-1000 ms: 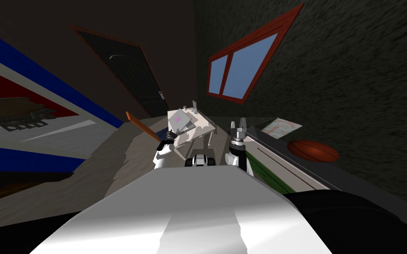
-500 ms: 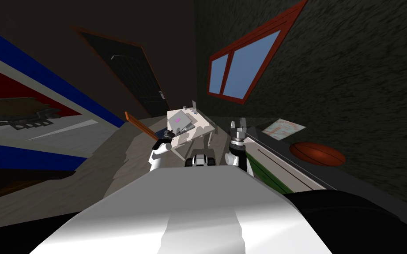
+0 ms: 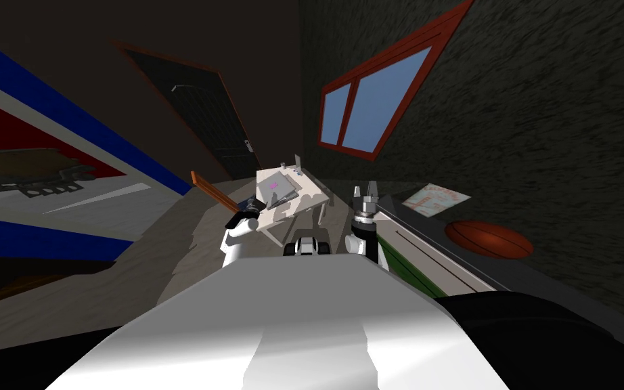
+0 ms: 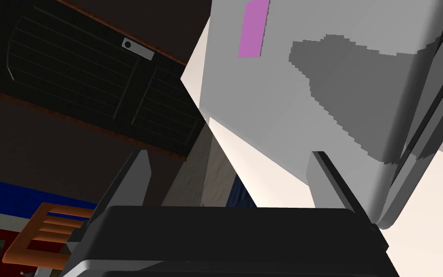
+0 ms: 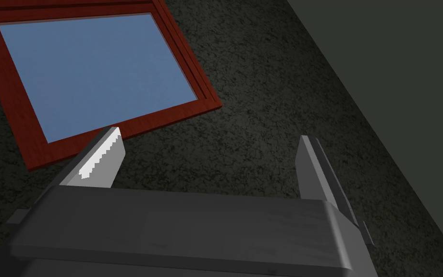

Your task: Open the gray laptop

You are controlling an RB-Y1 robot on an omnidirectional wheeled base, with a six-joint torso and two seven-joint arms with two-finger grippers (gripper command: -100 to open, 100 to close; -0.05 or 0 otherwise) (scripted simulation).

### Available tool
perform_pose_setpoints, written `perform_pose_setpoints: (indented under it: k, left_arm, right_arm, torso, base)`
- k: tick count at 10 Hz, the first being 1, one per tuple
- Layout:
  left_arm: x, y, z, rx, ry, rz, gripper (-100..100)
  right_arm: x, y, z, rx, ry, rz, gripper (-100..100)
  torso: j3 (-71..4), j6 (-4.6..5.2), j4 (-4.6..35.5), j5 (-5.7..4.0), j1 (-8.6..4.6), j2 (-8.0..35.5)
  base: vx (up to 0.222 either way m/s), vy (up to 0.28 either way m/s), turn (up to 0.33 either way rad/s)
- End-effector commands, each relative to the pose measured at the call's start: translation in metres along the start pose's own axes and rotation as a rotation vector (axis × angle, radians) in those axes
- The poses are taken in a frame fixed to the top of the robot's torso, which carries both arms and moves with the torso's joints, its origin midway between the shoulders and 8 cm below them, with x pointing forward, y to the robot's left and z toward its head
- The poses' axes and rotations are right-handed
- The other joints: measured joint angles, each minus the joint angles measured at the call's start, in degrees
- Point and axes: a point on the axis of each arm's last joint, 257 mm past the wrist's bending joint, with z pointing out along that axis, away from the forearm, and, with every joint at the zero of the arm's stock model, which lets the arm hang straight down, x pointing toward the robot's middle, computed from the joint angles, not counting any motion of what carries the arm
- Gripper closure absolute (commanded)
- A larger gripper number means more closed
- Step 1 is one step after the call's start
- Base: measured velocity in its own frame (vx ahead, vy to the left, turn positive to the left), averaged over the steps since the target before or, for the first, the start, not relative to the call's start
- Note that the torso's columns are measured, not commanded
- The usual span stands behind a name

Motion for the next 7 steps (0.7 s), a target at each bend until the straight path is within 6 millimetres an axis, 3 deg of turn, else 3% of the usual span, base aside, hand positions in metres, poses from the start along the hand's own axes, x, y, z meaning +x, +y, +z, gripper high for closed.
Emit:
perform_pose_setpoints:
  k: [1,2,7]
  left_arm:
    - [0.0013,-0.0051,-0.0015,-0.001,0.002,0.001,-100]
    - [0.0014,-0.0052,-0.0017,-0.003,0.002,0.0,0]
    - [0.0015,-0.0051,-0.0017,-0.003,0.002,0.0,0]
  right_arm:
    - [0.0,0.0,0.0,0.0,0.0,0.0,0]
    - [0.0,0.0,0.0,0.0,0.0,0.0,0]
    - [0.0,0.0,0.0,0.0,0.0,0.0,0]
  torso:
    - [0.0,0.0,0.0,0.01,0.02,0.0]
    - [0.0,0.0,0.0,0.02,0.08,0.0]
    - [0.0,0.0,0.0,0.01,0.02,0.0]
  base:
    - [0.006,-0.012,0.004]
    - [0.0,0.0,0.0]
    - [0.0,0.0,0.0]
